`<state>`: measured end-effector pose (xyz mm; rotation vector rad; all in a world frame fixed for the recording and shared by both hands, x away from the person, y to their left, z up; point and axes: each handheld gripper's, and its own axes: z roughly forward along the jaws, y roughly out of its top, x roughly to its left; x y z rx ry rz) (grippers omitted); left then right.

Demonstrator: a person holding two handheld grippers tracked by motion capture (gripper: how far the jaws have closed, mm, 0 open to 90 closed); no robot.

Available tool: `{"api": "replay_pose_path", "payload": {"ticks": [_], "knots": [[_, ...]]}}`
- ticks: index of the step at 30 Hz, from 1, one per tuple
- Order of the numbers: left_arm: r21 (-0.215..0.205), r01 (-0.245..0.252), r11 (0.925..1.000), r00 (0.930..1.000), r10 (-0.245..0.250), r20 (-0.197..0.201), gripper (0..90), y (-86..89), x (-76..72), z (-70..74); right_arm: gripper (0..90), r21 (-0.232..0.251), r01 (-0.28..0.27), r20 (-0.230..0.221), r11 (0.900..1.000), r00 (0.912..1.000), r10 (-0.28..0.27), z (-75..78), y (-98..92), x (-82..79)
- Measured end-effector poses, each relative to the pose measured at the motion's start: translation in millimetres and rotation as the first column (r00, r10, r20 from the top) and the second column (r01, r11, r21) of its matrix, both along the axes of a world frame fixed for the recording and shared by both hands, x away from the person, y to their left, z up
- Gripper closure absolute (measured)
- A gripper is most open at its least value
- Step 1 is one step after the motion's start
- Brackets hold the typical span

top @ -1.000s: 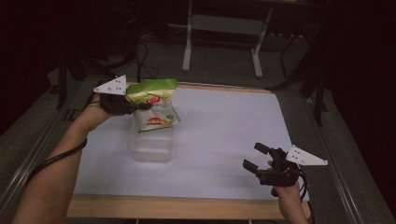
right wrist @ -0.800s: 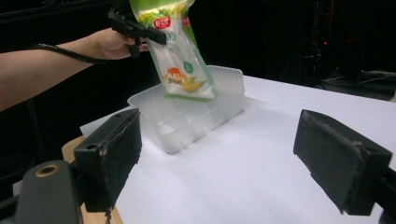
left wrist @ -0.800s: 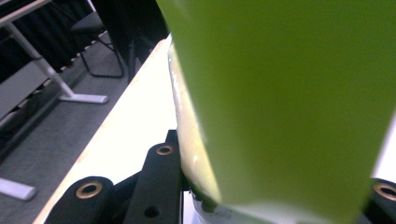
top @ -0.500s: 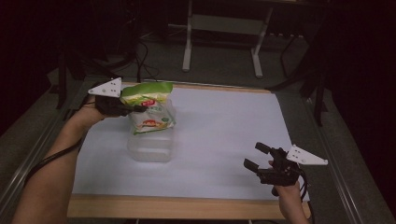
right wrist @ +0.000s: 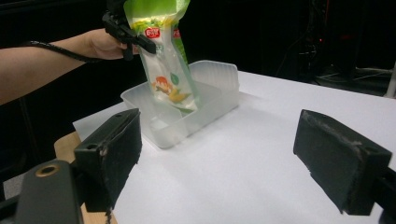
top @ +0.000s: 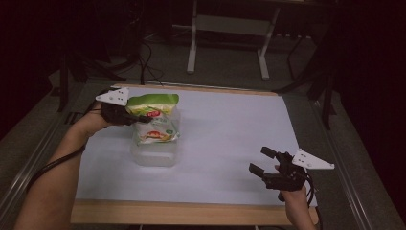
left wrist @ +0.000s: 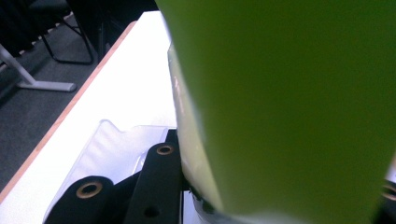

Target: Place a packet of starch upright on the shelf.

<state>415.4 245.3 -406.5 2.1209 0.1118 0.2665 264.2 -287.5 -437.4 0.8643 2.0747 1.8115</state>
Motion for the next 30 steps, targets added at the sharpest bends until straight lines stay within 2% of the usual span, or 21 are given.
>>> {"api": "replay_pose_path", "payload": {"ticks": [4, 7, 13, 16, 20, 27, 30], "knots": [[0.026, -0.005, 0.9996, 0.9998, 0.005, -0.017, 73.0, -1.7, 0.8, -8.6, 15.2, -0.002, -0.003, 0.000, 1.000, 1.0000, 0.003, -0.3, 1.4, 0.6], [0.022, 0.001, 0.9998, 0.9998, -0.001, -0.019, 73.1, -4.3, 1.1, -11.8, 15.2, -0.002, -0.005, -0.001, 1.000, 1.0000, 0.005, 0.2, 2.1, 0.0], [0.071, 0.027, 0.9971, 0.9989, -0.024, -0.041, 73.2, -16.7, 5.1, -26.4, 15.3, -0.002, -0.004, -0.006, 1.000, 1.0000, 0.004, -2.1, 1.2, 1.0], [0.044, 0.028, 0.9986, 0.9979, -0.026, -0.059, 73.3, -15.0, 8.1, -35.4, 15.3, -0.002, -0.004, -0.008, 1.000, 1.0000, 0.004, -2.7, 0.9, 1.6], [0.009, -0.002, 1.0000, 0.9972, 0.002, -0.075, 73.7, -4.8, 12.1, -44.4, 15.3, -0.004, -0.008, -0.008, 1.000, 0.9999, 0.007, -3.1, 0.6, 1.6], [0.016, -0.037, 0.9992, 0.9955, 0.039, -0.086, 74.3, -5.3, 16.2, -45.8, 15.3, -0.010, -0.015, -0.017, 1.000, 0.9998, 0.014, -4.1, 3.4, 2.4], [0.019, -0.038, 0.9991, 0.9963, 0.040, -0.076, 74.3, -5.3, 14.9, -45.7, 15.3, -0.015, -0.023, -0.018, 1.000, 0.9996, 0.023, -4.6, 4.7, 1.8]]}}
